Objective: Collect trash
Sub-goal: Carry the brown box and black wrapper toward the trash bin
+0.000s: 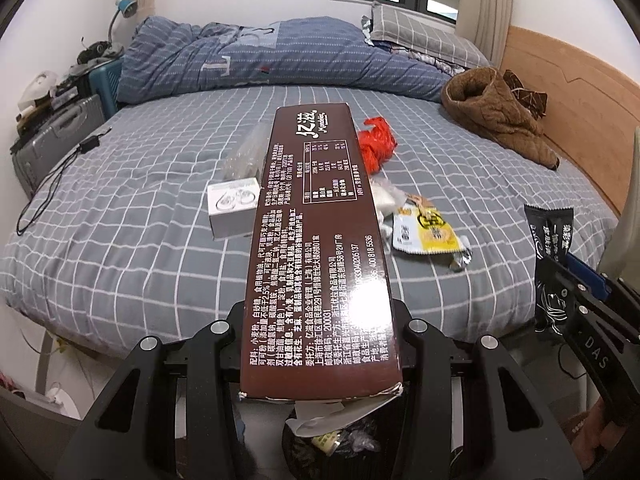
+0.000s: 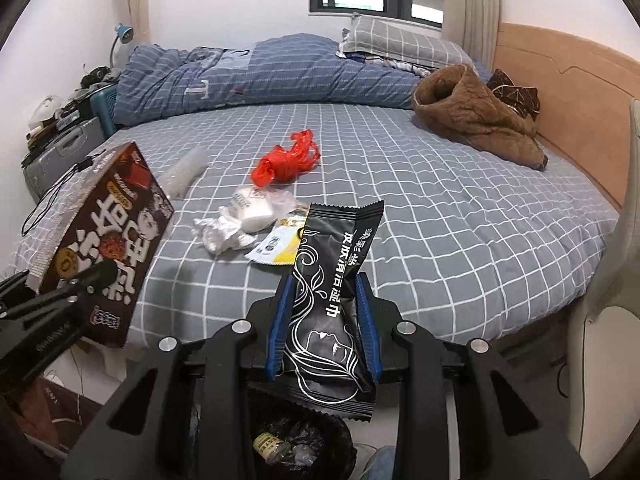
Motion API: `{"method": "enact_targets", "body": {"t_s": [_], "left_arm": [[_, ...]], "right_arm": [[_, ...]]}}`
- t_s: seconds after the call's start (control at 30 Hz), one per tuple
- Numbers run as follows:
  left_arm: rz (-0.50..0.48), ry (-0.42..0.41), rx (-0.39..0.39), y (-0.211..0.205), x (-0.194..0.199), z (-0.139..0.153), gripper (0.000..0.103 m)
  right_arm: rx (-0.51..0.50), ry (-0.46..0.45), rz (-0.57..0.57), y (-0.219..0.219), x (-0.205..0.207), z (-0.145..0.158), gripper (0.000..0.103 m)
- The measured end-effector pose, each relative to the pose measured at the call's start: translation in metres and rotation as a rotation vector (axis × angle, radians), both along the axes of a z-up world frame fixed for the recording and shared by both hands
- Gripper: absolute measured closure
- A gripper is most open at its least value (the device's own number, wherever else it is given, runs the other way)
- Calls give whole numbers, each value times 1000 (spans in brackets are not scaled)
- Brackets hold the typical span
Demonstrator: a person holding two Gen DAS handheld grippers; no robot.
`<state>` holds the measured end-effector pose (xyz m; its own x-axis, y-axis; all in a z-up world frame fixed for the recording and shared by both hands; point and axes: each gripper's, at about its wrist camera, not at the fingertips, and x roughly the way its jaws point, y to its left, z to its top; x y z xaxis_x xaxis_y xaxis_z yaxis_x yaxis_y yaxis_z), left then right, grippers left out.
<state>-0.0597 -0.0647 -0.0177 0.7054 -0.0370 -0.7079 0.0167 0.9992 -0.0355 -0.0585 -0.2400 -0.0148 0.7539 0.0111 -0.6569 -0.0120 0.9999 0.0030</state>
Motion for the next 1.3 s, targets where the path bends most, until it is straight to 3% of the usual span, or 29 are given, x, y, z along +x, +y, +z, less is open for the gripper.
{"method": "enact_targets", "body": {"t_s": [0.63, 1.03, 1.3], "left_arm": [[-16, 50, -2, 2, -56, -14, 60], [-24, 132, -1, 8, -79, -39, 60], [-12, 164, 4, 15, -92, -40, 60]], "right_arm": [[5, 62, 27, 16, -54, -20, 73], [-5, 129, 48, 27, -74, -41, 73], [-6, 177, 55, 29, -90, -52, 73]]}}
